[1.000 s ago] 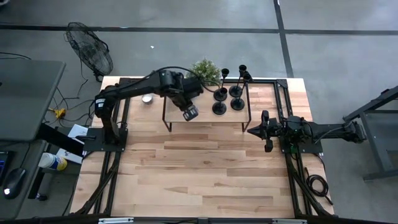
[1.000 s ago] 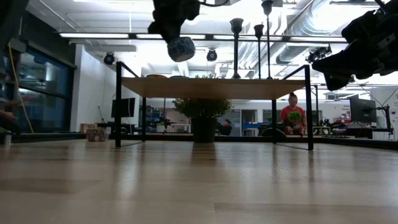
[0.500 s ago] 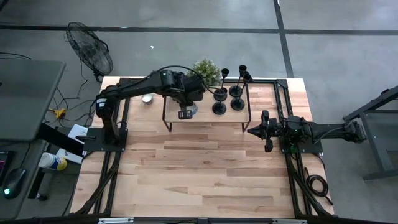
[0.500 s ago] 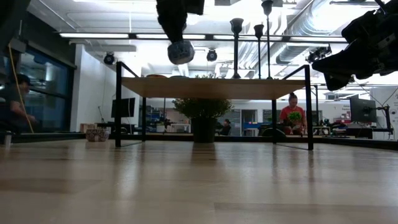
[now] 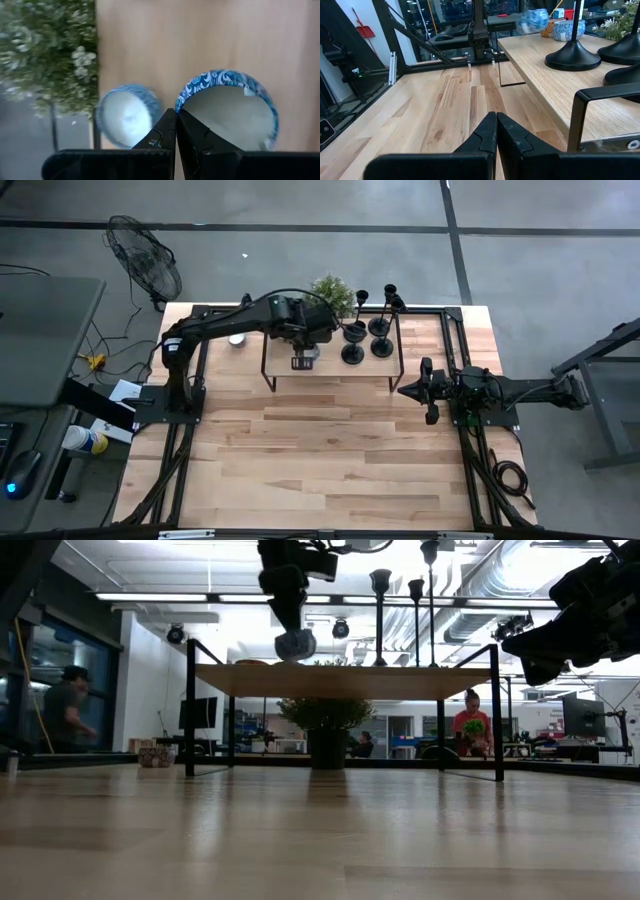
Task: Pick & Place candle stick holders
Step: Put the blue scented candle on the shelf aligned with the blue scented candle
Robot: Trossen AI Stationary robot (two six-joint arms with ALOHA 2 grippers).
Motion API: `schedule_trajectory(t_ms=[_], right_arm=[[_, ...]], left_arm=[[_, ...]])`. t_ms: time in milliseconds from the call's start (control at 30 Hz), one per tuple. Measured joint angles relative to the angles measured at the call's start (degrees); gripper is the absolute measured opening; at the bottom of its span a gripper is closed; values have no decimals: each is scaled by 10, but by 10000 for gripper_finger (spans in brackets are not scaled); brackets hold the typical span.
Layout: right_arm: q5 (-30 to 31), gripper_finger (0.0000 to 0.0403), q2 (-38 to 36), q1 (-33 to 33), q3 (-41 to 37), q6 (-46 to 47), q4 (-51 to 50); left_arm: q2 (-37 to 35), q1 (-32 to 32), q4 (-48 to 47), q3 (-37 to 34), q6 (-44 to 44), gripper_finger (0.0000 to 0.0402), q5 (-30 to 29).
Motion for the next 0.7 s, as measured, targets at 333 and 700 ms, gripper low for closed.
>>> schedule_trajectory(t_ms=[333,700], right_arm=[[0,0,0,0,0,0,0],[0,0,0,0,0,0,0]], left_arm=[[1,0,2,0,29,0,-12],[1,0,3,0,91,0,-6]])
